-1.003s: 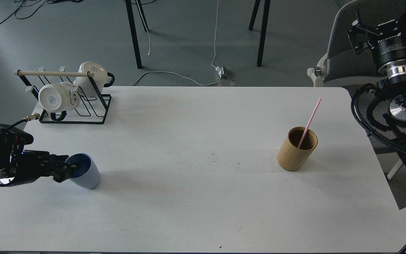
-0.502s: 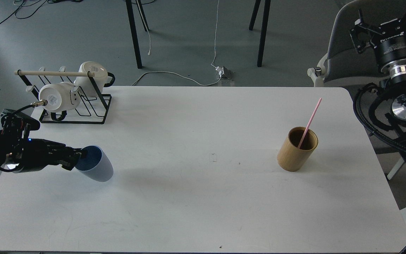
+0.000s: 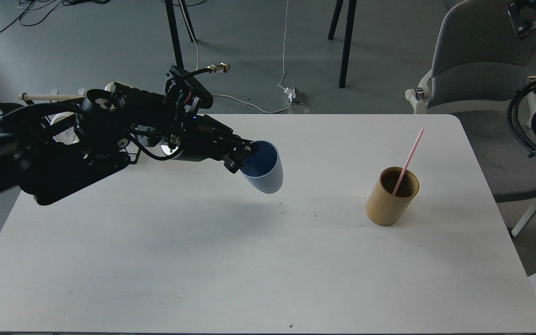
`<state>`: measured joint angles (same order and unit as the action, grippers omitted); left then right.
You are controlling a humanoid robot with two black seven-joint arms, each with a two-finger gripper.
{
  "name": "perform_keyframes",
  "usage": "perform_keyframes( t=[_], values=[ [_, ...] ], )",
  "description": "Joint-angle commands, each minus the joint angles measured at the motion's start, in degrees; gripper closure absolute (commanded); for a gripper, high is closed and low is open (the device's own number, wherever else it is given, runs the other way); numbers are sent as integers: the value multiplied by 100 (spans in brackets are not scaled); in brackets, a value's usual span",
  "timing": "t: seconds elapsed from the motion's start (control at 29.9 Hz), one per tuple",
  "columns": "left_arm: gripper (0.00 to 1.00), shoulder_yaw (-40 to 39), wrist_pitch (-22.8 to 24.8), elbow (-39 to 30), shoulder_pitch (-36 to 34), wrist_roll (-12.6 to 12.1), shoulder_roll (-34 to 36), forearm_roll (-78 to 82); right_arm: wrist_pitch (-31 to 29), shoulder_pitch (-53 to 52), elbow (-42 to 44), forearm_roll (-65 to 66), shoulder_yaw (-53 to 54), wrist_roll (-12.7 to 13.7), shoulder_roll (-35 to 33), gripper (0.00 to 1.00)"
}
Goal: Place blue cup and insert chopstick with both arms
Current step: 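Lift the blue cup and carry it toward the tan cup, then set the blue cup upright on the table and open the left gripper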
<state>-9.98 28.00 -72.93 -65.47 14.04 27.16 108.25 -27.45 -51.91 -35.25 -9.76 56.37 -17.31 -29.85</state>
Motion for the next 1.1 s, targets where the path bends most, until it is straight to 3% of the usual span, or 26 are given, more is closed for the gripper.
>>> perform_keyframes(
  t=[0.0, 0.2, 0.43, 0.6, 1.07],
  values=[
    [100, 206, 0, 305, 8, -121, -824, 310, 38, -74, -8, 1, -3, -1, -38, 1],
    [99, 637, 0, 824, 43, -112, -1520, 328, 38, -65, -35, 1, 59, -1, -135, 1],
    [99, 735, 0, 920, 254, -156, -1529, 372, 38, -21, -87, -52, 199, -36, -170, 1],
    [98, 726, 0, 1430, 289, -148, -1617, 451, 38, -4, -140, -52, 366, -36, -162, 1],
    [94, 735, 0, 1474, 377, -156, -1608, 451, 38, 5, -237, -52, 340, -27, -153, 1]
  ],
)
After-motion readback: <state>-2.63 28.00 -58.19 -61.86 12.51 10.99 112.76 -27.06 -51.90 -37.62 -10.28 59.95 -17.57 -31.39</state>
